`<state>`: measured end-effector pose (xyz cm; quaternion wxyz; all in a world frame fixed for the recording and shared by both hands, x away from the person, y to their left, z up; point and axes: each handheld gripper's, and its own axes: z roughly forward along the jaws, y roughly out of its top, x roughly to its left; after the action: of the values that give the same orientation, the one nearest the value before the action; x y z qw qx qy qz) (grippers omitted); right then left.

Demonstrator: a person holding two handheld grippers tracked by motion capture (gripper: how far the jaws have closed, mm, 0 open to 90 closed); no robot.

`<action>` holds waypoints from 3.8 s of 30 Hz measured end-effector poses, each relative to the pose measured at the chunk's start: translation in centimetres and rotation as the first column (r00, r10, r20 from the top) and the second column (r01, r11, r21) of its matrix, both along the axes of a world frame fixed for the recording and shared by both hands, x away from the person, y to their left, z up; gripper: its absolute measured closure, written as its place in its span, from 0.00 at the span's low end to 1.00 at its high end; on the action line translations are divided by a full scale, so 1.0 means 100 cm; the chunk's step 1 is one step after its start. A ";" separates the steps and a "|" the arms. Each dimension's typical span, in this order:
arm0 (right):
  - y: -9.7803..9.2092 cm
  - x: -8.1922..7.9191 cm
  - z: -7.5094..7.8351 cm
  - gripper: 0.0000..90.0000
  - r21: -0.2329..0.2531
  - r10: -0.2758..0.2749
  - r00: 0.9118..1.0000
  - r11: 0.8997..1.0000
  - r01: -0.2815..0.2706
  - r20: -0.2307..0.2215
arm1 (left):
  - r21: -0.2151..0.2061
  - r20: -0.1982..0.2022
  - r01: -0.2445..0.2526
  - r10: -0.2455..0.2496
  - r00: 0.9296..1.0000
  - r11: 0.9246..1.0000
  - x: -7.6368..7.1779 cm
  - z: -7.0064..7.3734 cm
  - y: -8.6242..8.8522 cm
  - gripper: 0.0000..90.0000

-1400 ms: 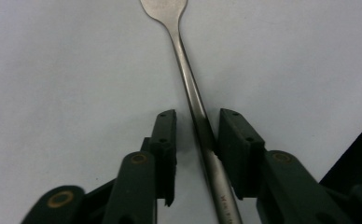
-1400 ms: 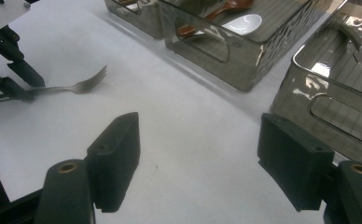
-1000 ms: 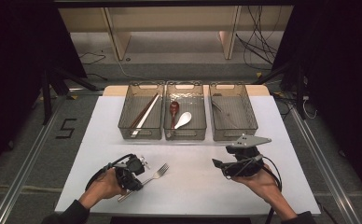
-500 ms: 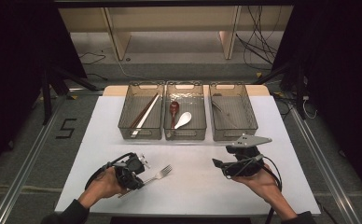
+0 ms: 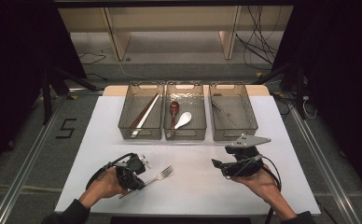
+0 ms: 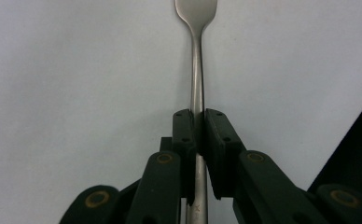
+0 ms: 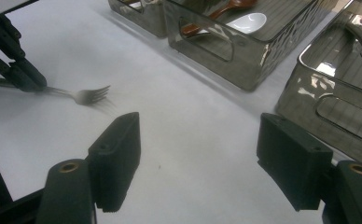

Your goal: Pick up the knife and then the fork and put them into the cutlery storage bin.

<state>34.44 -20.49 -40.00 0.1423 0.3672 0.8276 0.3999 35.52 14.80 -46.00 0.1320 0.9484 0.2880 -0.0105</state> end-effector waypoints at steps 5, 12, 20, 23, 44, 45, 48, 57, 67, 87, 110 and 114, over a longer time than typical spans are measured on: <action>0.000 0.000 0.000 0.35 0.000 0.001 1.000 1.000 -0.001 -0.001 | 0.019 0.000 -0.010 0.010 1.000 1.000 0.000 -0.002 -0.004 0.90; 0.001 0.000 0.000 0.35 -0.001 0.003 1.000 1.000 -0.003 0.000 | 0.055 0.021 -0.004 0.002 1.000 0.998 -0.003 -0.003 -0.009 0.89; 0.002 0.000 -0.001 0.35 -0.004 0.004 1.000 1.000 -0.004 -0.002 | 0.052 0.069 0.019 -0.022 0.997 0.998 -0.007 -0.002 -0.011 0.92; 0.003 0.000 -0.001 0.35 0.000 0.009 1.000 1.000 -0.009 -0.003 | 0.043 0.058 0.024 -0.026 0.998 0.999 -0.006 -0.001 -0.011 0.92; 0.072 -0.023 -0.005 0.35 -0.046 0.318 0.947 0.948 -0.316 0.051 | -0.090 0.046 0.097 -0.094 0.995 0.991 -0.016 0.028 -0.032 0.92; 0.080 -0.026 -0.008 0.35 -0.063 0.347 0.936 0.937 -0.344 0.051 | -0.091 0.041 0.107 -0.104 0.994 0.990 -0.017 0.029 -0.034 0.92; 0.094 -0.029 -0.013 0.35 -0.115 0.401 0.915 0.912 -0.393 0.053 | -0.106 0.028 0.133 -0.130 0.991 0.985 -0.019 0.033 -0.040 0.92; 0.114 -0.040 -0.029 0.39 -0.266 0.502 0.863 0.842 -0.470 0.062 | -0.132 -0.001 0.181 -0.182 0.983 0.975 -0.021 0.044 -0.054 0.92; 0.127 -0.046 -0.044 0.52 -0.383 0.561 0.825 0.778 -0.498 0.067 | -0.146 -0.024 0.204 -0.209 0.978 0.968 -0.021 0.047 -0.060 0.92; 0.126 -0.054 -0.048 0.93 -0.503 0.659 0.748 0.676 -0.539 0.083 | -0.179 -0.074 0.204 -0.220 0.973 0.963 -0.018 0.046 -0.065 0.91; 0.103 -0.043 -0.045 0.98 -0.564 0.642 0.762 0.661 -0.495 0.085 | -0.278 0.043 0.031 -0.020 0.999 0.960 -0.003 0.061 -0.034 0.43; 0.093 -0.038 -0.045 0.98 -0.558 0.608 0.790 0.683 -0.470 0.079 | -0.317 0.080 -0.002 0.029 0.996 0.949 -0.001 0.065 -0.026 0.38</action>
<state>30.64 -11.20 -44.51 0.2154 -0.0018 0.9481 0.2338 35.41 12.19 -39.52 0.2943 0.9124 0.2842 -0.0158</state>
